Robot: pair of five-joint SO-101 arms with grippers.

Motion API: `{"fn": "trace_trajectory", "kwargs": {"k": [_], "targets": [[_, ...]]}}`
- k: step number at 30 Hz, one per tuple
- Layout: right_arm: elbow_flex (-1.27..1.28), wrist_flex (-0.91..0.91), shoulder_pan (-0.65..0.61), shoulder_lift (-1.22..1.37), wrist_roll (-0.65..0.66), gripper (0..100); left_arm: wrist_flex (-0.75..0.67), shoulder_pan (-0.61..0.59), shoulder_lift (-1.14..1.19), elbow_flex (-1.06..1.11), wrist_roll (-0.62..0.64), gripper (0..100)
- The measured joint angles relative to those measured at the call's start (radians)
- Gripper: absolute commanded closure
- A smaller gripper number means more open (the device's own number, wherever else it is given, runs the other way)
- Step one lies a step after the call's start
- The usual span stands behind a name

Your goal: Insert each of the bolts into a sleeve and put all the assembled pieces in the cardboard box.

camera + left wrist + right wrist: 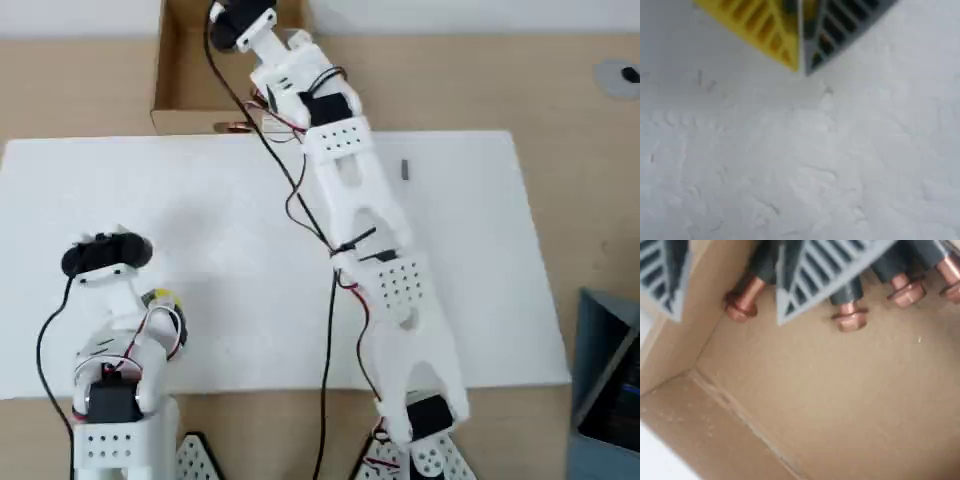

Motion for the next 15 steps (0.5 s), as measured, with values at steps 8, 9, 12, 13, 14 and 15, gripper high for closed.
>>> {"fn": "trace_trajectory", "kwargs": {"k": [8, 9, 12, 13, 14, 15], "targets": [[-0.166, 0.137, 0.0, 0.02, 0.0, 91.3, 0.0, 0.0, 0.0, 0.0, 0.0, 100], [-0.189, 0.158, 0.0, 0.02, 0.0, 93.0, 0.0, 0.0, 0.0, 0.0, 0.0, 100], [-0.265, 0.236, 0.0, 0.02, 0.0, 99.2, 0.0, 0.0, 0.0, 0.0, 0.0, 100], [-0.295, 0.269, 0.0, 0.02, 0.0, 98.7, 0.0, 0.0, 0.0, 0.0, 0.0, 100], [-0.327, 0.302, 0.0, 0.02, 0.0, 98.9, 0.0, 0.0, 0.0, 0.0, 0.0, 100], [-0.359, 0.339, 0.0, 0.02, 0.0, 99.0, 0.0, 0.0, 0.0, 0.0, 0.0, 100]]}}
